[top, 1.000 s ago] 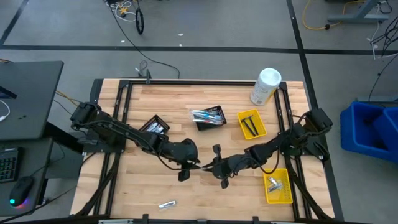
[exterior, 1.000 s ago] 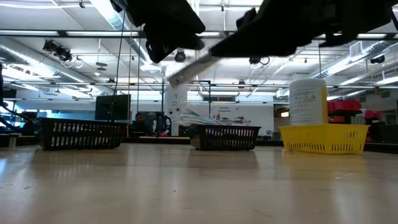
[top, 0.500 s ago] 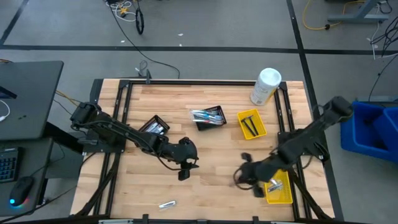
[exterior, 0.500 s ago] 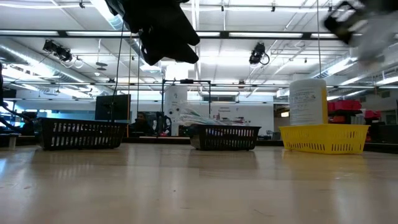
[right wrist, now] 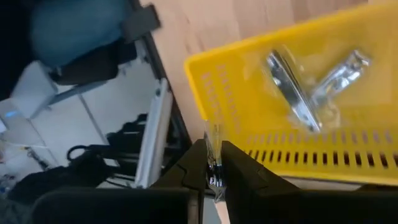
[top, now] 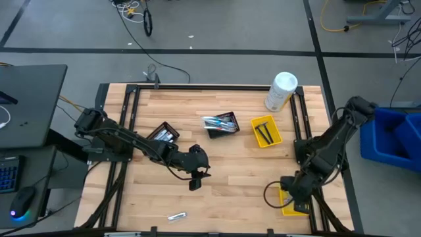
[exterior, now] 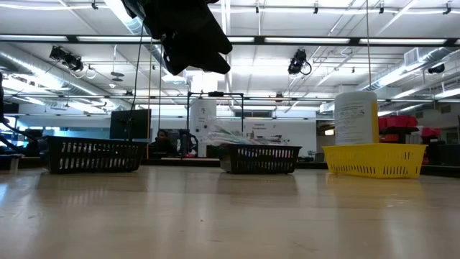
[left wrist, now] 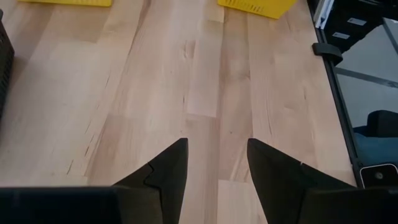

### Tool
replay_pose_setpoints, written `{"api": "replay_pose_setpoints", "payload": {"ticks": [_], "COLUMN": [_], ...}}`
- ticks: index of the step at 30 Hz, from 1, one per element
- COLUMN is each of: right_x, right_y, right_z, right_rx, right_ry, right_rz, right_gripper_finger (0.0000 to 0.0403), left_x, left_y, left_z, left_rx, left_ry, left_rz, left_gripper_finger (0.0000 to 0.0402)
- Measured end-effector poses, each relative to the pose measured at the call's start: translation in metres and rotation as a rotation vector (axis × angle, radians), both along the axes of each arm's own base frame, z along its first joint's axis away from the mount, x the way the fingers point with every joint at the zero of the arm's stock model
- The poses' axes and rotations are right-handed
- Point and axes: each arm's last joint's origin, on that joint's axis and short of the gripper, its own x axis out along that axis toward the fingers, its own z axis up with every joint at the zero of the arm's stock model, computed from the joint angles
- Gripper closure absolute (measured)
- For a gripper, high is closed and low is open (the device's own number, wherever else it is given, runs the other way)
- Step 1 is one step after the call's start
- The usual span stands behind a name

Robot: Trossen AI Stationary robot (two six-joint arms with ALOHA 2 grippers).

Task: Pick & Place Travel size toiletries
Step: Put the silver nail cutter into the bottom yellow basket

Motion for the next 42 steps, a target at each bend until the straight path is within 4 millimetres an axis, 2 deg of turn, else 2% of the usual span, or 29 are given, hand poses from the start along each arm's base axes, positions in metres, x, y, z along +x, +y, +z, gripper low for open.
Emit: {"api": "replay_pose_setpoints", "payload": {"ticks": [12,21,26,30,42], "right_x": [0.002,0.003,0.004,0.014,0.043], "right_y": [0.012,0.014,0.009,0.004,-0.022], "right_z": [-0.027,-0.030,-0.030,-0.030,-0.025], "right_rx": [-0.192,-0.186,-0.212,-0.194,-0.150], "right_ry": [0.002,0.035,0.056,0.040,-0.042], "right_rz": [0.045,0.053,0.039,-0.012,-0.077], "right_gripper_finger": [0.0352,0.0298,0.0263,0.0249,0.0256], "left_x": [0.000,0.000,0.000,-0.001,-0.015], "left_y": [0.000,0.000,0.000,-0.003,-0.036], "left_z": [0.000,0.000,0.000,0.000,-0.002], "left_rx": [0.008,0.006,0.002,-0.038,-0.096], "left_ry": [0.000,0.001,0.002,0.011,0.047], "left_rz": [-0.006,-0.006,-0.002,-0.014,-0.121], "left_gripper_finger": [0.0228,0.0230,0.0230,0.0230,0.0230]}}
